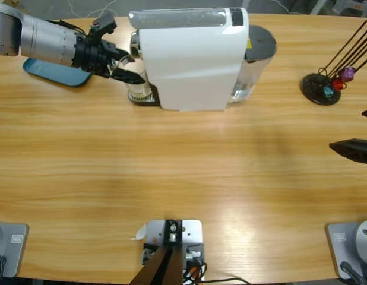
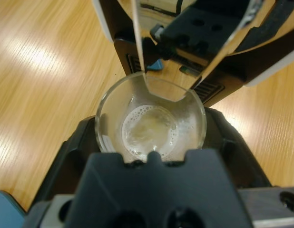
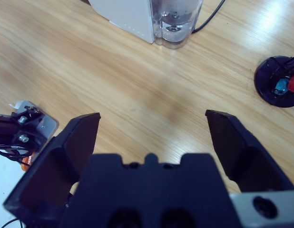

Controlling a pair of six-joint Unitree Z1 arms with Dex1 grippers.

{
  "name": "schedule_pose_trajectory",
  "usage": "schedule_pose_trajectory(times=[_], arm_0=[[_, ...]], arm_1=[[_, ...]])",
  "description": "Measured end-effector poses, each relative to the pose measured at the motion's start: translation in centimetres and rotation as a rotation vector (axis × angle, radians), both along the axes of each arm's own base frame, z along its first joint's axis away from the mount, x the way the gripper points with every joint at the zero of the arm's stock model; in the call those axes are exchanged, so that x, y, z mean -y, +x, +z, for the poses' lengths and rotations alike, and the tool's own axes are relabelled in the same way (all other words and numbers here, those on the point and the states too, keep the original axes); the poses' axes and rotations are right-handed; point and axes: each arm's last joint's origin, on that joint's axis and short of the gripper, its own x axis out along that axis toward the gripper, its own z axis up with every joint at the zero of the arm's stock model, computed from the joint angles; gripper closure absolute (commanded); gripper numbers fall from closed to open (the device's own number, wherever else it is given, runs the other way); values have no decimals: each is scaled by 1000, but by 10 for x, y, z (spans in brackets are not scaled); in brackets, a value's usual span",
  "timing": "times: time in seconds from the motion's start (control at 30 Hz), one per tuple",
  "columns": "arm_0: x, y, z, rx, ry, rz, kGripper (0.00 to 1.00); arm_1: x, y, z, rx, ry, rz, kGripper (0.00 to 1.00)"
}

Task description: Pour coffee

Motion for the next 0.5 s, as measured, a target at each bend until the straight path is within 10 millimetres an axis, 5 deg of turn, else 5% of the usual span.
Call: schedule_pose_trajectory(times=[0.5], arm_0=[[-6, 1, 3, -5, -2, 37, 1000]], arm_1=[[0, 0, 0, 0, 0, 0, 13]])
